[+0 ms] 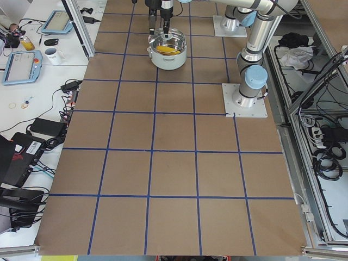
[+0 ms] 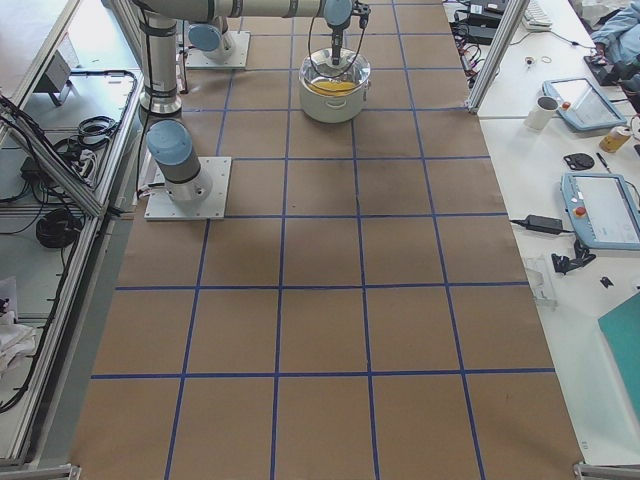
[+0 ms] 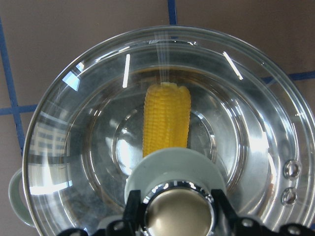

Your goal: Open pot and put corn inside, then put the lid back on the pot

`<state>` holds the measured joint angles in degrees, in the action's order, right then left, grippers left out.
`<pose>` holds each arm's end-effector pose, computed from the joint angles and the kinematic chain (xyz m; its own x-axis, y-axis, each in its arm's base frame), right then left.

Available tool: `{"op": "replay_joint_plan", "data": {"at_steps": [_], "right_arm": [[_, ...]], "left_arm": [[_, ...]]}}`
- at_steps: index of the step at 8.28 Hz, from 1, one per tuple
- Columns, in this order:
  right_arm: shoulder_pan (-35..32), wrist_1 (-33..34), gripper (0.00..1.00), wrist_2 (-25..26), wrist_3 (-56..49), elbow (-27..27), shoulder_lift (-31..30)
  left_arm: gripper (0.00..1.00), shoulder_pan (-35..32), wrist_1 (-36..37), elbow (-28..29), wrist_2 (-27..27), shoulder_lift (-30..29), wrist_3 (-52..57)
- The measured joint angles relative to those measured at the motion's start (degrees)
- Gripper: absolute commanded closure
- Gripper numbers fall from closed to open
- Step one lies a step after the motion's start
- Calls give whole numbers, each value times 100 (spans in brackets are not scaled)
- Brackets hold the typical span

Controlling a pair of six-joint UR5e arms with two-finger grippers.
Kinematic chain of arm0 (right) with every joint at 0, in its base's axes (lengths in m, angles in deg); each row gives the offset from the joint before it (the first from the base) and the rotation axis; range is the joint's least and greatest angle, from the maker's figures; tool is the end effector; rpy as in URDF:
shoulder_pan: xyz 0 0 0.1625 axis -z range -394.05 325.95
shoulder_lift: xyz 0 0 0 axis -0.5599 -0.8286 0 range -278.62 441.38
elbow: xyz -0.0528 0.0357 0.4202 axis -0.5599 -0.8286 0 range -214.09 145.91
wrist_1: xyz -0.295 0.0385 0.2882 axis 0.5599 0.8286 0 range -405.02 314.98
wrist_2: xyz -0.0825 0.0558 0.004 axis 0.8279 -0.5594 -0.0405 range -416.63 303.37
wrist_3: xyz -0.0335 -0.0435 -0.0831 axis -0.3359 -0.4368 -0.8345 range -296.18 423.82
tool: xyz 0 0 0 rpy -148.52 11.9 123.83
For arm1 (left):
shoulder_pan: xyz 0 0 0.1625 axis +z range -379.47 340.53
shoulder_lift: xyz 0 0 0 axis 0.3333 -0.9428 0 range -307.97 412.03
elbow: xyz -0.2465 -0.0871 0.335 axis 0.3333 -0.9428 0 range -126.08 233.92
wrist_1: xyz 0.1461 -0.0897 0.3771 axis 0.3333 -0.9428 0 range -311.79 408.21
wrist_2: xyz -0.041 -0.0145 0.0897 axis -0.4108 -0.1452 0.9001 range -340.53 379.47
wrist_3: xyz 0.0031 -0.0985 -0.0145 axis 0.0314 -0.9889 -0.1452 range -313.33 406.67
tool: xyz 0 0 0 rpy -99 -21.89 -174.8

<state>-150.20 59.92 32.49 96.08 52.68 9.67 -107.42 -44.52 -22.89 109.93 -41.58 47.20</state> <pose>0.3906 -0.4896 0.3643 -0.9942 0.1065 -0.0119 0.1064 0.9943 0.0098 -0.1136 -0.5287 0.5648 -0.9996 -0.0275 -0.0091 -0.0263 0.9925 -0.1191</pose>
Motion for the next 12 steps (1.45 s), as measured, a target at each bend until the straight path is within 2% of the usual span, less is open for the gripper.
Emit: {"op": "replay_joint_plan", "data": {"at_steps": [12], "right_arm": [[-65, 252, 67, -35, 33, 127, 51]], "left_arm": [[0, -3, -18, -21, 9, 24, 9]]}}
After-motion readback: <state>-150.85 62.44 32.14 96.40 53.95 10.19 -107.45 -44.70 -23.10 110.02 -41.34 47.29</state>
